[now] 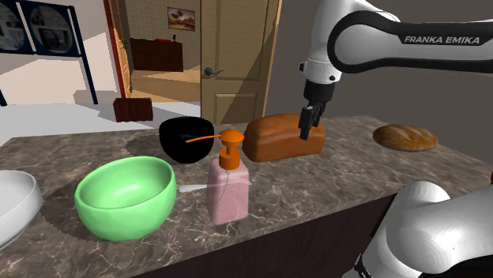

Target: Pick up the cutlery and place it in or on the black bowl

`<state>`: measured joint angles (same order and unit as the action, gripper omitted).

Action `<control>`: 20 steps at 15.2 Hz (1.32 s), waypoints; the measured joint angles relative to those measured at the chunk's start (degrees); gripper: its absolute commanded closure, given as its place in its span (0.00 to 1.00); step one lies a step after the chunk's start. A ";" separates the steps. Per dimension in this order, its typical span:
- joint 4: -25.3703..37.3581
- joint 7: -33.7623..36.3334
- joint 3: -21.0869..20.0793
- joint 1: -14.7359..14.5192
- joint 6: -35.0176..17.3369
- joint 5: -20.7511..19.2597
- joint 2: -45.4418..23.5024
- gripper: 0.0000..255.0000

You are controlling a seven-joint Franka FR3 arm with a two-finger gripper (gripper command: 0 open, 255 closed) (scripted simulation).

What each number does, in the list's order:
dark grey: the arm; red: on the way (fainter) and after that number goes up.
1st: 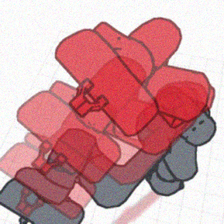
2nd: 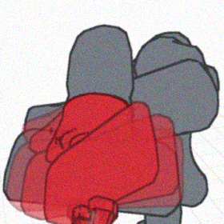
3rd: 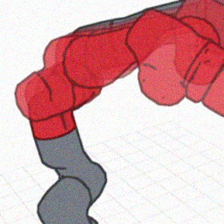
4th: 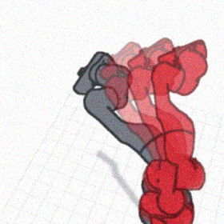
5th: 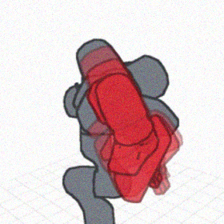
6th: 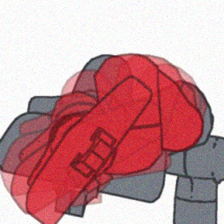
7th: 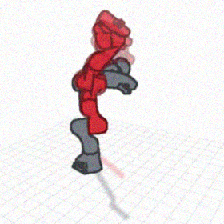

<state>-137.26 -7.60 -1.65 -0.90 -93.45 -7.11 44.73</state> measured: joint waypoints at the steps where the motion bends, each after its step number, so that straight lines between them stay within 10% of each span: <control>1: 0.00 0.00 0.00 0.00 0.00 0.00 0.00 0.00; 20: 9.40 -17.34 -4.45 -14.64 -18.35 8.86 -25.07 0.00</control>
<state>-127.86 -24.94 -6.10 -15.54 -111.80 1.74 19.66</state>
